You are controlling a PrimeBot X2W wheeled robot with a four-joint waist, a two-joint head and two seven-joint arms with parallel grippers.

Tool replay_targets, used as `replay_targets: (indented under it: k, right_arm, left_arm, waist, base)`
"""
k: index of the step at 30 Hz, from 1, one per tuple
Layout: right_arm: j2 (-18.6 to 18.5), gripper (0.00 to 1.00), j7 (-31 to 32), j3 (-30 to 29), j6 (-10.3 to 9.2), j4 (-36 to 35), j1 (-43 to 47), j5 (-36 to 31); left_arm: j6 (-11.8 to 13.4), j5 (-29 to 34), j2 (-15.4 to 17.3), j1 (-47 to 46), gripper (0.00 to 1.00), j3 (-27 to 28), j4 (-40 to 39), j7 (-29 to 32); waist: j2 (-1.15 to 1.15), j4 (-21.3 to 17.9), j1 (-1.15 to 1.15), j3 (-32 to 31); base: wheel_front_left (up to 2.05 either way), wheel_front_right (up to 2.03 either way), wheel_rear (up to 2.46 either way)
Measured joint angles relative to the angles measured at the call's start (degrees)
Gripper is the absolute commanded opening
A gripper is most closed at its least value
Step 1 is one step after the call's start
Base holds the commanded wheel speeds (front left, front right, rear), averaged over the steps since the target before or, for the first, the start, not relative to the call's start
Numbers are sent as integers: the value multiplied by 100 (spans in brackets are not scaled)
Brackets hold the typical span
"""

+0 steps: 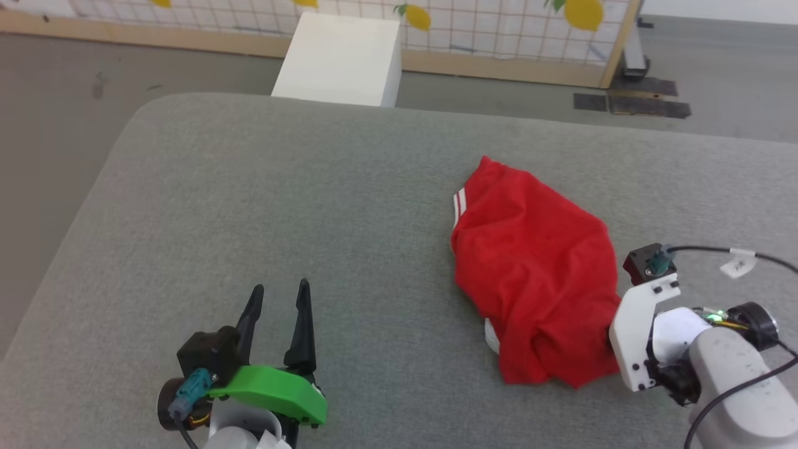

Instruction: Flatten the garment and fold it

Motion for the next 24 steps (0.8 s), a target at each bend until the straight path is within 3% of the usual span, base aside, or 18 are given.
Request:
replay_targets:
  k: [4,5,11,18,24]
  right_arm:
    - [-235,100,290,216,0,-74,-88,411]
    - [-268,0,305,234,0,-131,-98,499]
    - [-243,0,-249,-80,3,-522,-98,867]
    - [-203,0,-969,-1796,3,-1624,152,815]
    - [459,0,-660,-2927,3,-2438,1715,547]
  left_arm:
    - [-37,11,-59,-1,100,82,60,0]
    - [-52,13,-67,0,100,119,70,0]
    - [-107,63,-116,7,100,237,141,0]
    - [-208,101,-176,20,100,345,215,0]
    - [-280,102,-230,26,100,366,277,0]
  waist:
    - [0,113,0,106]
    - [0,121,0,124]
    - [0,-2,1,72]
    - [0,-313,1,-154]
    - [0,-539,1,-352]
  base:
    - [0,0,0]
    - [0,0,0]
    - [0,0,0]
    - [0,0,0]
    - [0,0,0]
